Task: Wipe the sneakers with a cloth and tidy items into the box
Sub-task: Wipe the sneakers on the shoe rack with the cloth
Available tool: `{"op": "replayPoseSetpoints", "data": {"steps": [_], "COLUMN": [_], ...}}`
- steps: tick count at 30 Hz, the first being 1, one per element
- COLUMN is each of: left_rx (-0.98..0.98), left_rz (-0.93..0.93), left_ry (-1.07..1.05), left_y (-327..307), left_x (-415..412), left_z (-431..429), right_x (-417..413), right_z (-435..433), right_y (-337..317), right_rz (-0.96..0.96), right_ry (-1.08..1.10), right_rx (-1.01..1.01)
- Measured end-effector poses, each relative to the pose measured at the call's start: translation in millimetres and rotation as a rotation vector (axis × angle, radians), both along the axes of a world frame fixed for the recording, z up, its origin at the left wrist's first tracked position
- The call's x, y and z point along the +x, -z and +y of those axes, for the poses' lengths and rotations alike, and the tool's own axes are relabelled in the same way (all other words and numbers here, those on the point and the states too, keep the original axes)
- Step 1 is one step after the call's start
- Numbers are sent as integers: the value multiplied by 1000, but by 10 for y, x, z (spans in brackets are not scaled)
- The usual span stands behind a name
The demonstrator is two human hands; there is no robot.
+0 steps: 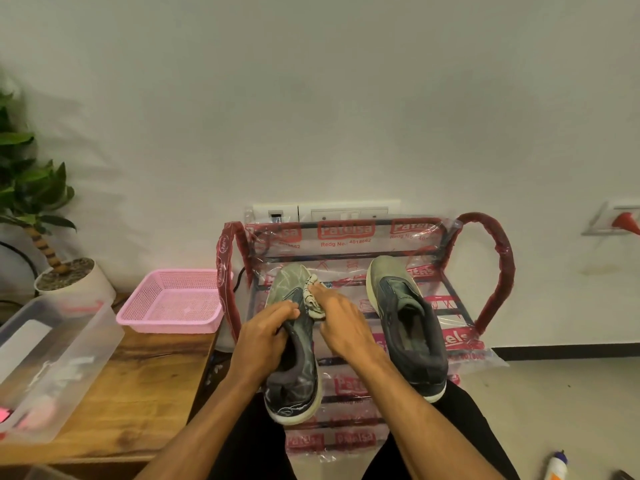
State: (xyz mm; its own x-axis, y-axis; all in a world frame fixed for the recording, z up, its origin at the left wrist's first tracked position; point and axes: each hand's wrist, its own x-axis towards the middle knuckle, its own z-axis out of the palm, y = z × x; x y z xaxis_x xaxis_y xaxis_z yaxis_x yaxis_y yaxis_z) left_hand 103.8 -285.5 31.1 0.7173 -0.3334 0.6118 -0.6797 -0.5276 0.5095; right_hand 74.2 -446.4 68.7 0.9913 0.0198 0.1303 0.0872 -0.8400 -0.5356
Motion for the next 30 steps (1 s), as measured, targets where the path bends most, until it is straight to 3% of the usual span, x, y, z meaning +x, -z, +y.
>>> {"op": "replayPoseSetpoints", "data": {"steps": [6, 12, 18, 22, 26, 30], "left_rx": [-44, -54, 9, -91, -168, -43], "left_rz": [21, 30, 19, -8, 78, 67], "left_ry": [-50, -54, 20, -11, -39, -24], "left_y": [30, -11, -76, -195, -248, -148], "left_x": [38, 30, -16, 46, 72, 44], "left_z": [43, -2, -45, -171, -309, -251], "right_x": [-53, -35, -119, -148, -154, -204], "right_z": [79, 122, 41, -30, -109, -152], "right_y": [-3, 57, 46, -53, -229, -286], "right_rz": [-15, -40, 31, -39, -140, -155], "right_ry": [-3, 24, 225, 298, 336, 292], "right_rx": [103, -55, 156, 260, 196, 136]}}
